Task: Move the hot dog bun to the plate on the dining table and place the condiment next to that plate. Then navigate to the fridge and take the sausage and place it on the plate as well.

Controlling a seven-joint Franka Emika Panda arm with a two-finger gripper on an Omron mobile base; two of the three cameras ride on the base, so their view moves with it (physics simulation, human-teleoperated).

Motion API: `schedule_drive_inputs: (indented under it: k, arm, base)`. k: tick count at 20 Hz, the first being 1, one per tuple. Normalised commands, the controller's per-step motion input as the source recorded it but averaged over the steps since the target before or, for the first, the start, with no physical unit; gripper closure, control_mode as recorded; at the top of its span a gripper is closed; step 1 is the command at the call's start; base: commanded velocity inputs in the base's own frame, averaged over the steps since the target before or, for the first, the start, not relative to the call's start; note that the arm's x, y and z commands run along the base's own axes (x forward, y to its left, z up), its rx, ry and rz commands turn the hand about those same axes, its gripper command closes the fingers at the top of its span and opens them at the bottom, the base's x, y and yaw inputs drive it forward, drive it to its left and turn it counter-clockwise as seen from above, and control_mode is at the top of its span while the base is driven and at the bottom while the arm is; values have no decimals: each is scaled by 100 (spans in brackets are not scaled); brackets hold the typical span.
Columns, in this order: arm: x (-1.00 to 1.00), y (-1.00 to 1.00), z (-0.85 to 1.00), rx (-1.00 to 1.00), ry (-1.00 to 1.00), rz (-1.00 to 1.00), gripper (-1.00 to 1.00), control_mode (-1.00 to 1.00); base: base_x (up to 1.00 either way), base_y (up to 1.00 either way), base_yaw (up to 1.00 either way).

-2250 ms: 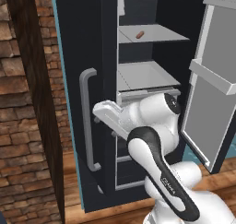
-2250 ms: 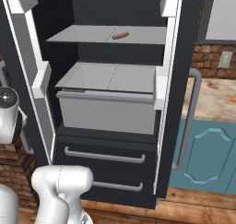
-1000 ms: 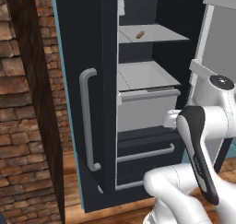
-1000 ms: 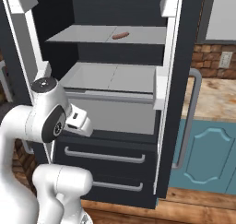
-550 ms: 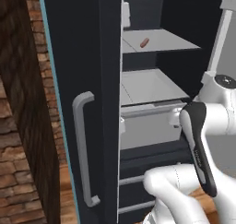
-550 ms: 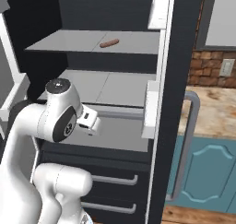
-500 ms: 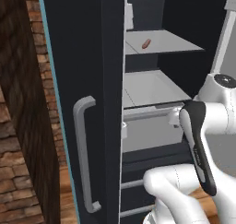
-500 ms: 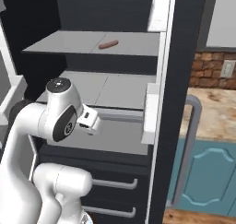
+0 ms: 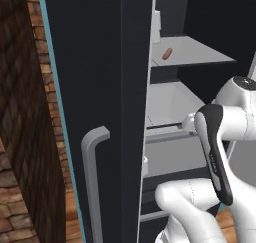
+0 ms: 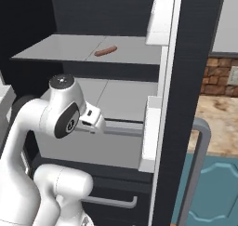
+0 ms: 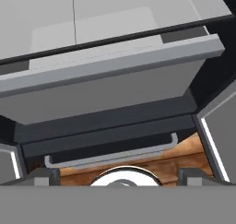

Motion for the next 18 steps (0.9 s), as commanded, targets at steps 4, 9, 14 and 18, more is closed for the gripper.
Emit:
schedule_drive_inputs:
  k: [4,9,14,18]
  arm:
    - [-22,-29,83,12,-37,3,-100,-100]
    - [28,-1,98,13,-32,1,-100,-100]
    - [34,6,96,3,-19,0,-100,-100]
    - [67,4,69,1,0,-1,-100,-100]
  base:
    - [0,0,0]
    - [0,0,0]
    - [0,0,0]
    - [0,0,0]
